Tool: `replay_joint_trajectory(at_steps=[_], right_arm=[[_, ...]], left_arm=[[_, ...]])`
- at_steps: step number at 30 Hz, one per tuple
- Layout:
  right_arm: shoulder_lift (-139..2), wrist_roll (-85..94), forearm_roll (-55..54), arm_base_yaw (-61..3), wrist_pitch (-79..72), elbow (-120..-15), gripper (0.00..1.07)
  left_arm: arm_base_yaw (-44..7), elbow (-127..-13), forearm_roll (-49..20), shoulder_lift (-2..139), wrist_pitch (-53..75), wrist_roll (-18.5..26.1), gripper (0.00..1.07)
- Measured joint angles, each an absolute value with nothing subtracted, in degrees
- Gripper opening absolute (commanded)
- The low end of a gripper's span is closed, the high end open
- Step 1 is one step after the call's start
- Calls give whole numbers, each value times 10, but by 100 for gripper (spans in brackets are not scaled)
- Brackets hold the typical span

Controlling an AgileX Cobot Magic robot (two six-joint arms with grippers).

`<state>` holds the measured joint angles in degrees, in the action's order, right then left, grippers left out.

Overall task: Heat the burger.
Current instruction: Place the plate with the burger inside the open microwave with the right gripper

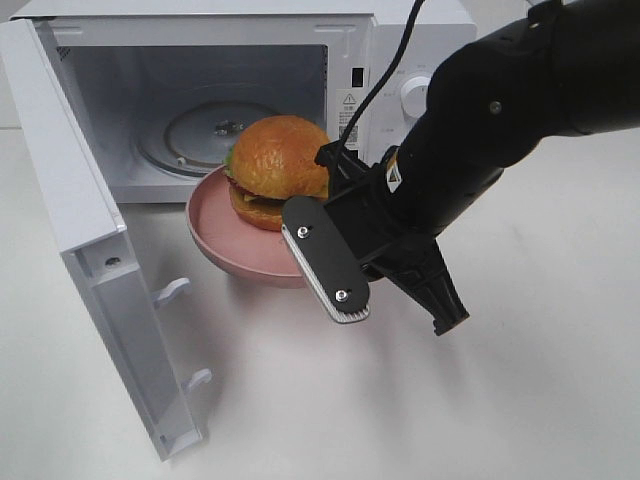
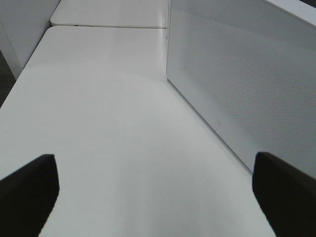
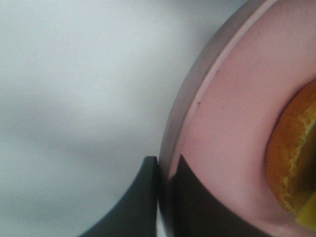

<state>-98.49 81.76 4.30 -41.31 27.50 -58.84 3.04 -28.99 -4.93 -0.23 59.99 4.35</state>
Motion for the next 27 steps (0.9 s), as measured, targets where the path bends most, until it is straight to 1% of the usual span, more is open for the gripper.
replay_joint_trajectory(at_steps=[13, 20, 27], right_arm=[[-1000, 822, 41, -413, 274, -619, 0], [-1034, 798, 66, -413, 273, -657, 0], [-1051, 795, 68, -413, 275, -680, 0]], left_arm=[[30, -290, -49, -2, 600, 44, 102], [30, -290, -49, -2, 600, 44, 102], [30, -290, -49, -2, 600, 44, 102]])
